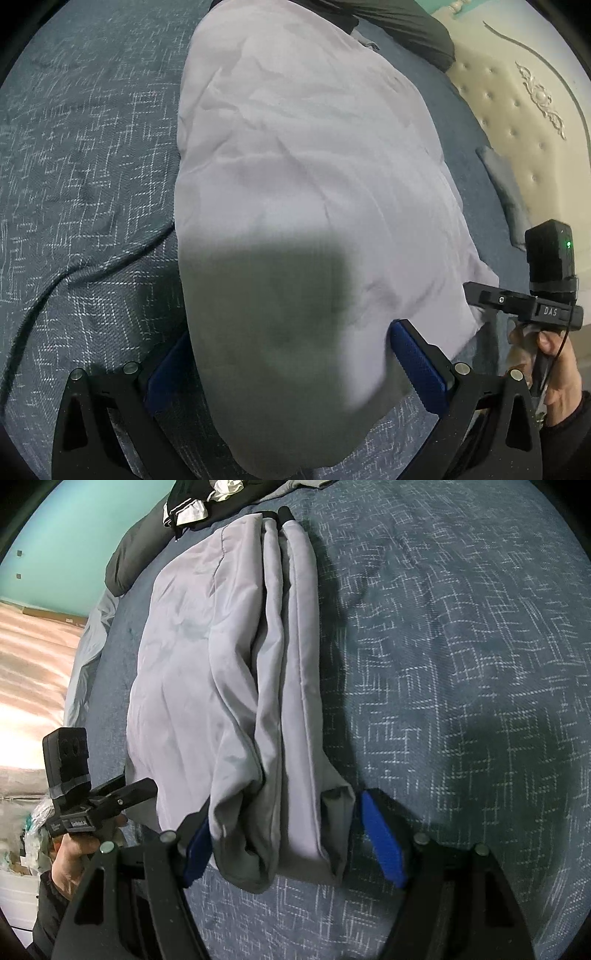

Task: Fold clothes
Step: 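Hold the strip's end with both grippers and lift it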

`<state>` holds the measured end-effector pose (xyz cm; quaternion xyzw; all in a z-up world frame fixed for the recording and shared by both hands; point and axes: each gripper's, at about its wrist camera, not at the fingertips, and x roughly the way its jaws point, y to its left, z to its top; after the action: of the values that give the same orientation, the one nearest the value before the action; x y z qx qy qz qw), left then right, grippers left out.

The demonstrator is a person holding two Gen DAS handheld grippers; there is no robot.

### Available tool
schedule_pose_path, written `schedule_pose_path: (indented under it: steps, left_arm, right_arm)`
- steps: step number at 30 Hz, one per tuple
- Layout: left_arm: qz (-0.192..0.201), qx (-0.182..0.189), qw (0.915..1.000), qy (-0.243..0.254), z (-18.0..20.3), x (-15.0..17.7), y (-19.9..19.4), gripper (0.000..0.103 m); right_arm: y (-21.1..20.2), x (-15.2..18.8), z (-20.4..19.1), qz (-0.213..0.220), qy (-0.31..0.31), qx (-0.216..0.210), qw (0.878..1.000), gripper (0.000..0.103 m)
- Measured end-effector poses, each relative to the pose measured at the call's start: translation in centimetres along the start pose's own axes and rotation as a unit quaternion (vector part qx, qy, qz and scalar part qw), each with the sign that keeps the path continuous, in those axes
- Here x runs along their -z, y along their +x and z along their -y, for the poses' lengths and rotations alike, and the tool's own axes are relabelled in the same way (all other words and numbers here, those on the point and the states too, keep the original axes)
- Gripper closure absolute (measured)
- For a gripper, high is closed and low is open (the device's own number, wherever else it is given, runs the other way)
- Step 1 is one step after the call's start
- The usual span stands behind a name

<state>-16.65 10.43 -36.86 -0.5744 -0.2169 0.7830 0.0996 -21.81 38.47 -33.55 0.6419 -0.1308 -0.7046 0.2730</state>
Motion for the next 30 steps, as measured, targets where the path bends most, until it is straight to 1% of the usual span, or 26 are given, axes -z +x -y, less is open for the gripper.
schedule_pose_path:
  steps: [13, 16, 19, 27, 30]
  left_arm:
    - [-0.01, 0.004, 0.9999, 0.0, -0.1, 0.8, 0.3, 0.0]
    - [-0.01, 0.002, 1.0, -0.001, 0.0, 1.1, 0.3, 0.0]
    - [-0.007, 0.005, 0.9999, -0.005, -0.1, 1.4, 0.3, 0.0]
    - [0.0, 0.009, 0.9999, -0.012, -0.2, 2.2, 0.2, 0.0]
    - [-0.004, 0.01, 0.9999, -0.011, -0.2, 2.5, 0.3, 0.0]
  right_arm:
    - [0.3, -0.2, 0.2, 0.001, -0.003, 0.001, 1.0, 0.029]
    - [0.3, -0.2, 0.3, 0.001, -0.003, 0.0, 1.0, 0.029]
    - [1.2, -1.0, -0.8, 0.002, -0.002, 0.0, 1.0, 0.029]
    - [1.3, -1.0, -0.6, 0.003, -0.002, -0.003, 1.0, 0.029]
    - [1.3, -1.0, -0.6, 0.003, -0.002, -0.002, 1.0, 0.029]
